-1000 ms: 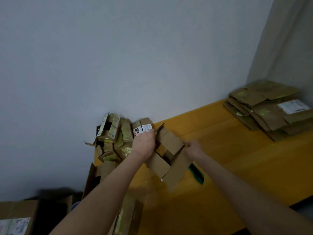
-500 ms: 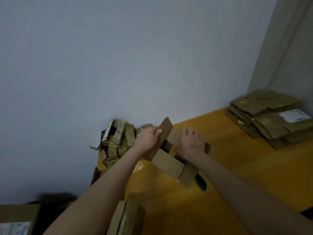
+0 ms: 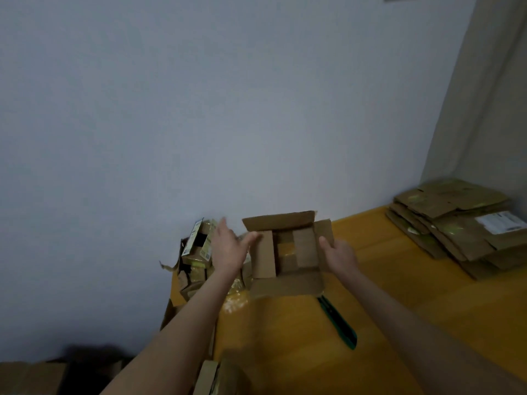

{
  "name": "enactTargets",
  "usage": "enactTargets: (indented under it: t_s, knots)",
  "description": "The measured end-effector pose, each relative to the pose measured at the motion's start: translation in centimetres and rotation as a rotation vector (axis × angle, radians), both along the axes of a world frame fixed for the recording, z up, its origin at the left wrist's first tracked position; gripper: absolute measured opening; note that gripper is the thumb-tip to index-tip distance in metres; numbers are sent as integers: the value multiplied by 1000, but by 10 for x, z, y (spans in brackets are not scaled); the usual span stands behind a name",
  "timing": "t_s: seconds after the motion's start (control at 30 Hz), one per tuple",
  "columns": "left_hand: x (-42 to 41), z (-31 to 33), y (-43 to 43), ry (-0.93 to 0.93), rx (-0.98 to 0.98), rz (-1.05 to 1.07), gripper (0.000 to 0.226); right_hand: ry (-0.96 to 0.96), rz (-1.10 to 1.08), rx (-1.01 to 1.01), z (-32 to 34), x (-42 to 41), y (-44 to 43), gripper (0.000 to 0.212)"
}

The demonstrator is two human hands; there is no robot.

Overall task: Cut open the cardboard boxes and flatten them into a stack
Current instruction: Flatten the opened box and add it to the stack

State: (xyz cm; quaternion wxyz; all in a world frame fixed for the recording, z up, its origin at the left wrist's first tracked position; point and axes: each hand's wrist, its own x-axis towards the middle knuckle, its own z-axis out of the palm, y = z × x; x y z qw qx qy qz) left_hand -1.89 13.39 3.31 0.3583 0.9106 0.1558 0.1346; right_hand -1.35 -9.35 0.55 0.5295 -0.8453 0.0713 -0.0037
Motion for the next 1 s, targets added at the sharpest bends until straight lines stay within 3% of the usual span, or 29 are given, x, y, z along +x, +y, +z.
enactTargets:
  t_s: [0.1, 0.2, 0.27, 0.33, 0.4, 0.5, 0.57, 0.7, 0.83, 0.93, 1.0]
  knots:
    - [-8, -19, -4, 209, -275, -41, 114, -46, 8, 58, 3, 0, -3, 40]
    - [-5, -24, -15, 162, -301, -66, 113, -49, 83, 129, 4, -5, 1, 38]
    - [2, -22, -17, 164, -307, -32, 95, -23, 90, 222, 2, -7, 0, 31]
    - [3, -17, -10, 275, -406, -137, 67, 20, 54, 325, -2, -8, -5, 20]
    - [-2, -10, 1, 378, -568, -287, 41, 60, -16, 399, -4, -7, -13, 26]
    - [-9, -3, 17, 432, -940, -252, 24, 162, -77, 511, -9, -5, -25, 45]
    - [-12, -5, 27, 487, -1135, -316, 33, 187, -71, 566, -11, -4, -28, 47]
    - [-12, -9, 40, 523, -1374, -470, 66, 172, 0, 608, -13, -6, -27, 30]
    - [-4, -9, 39, 538, -1290, -257, 81, 168, 124, 685, -19, -8, -23, 30]
    - [-5, -10, 33, 592, -1108, -232, 74, 223, 263, 713, -17, -10, -20, 35]
    - [-10, -13, 33, 561, -1089, -192, 65, 276, 379, 716, -17, -11, -24, 46]
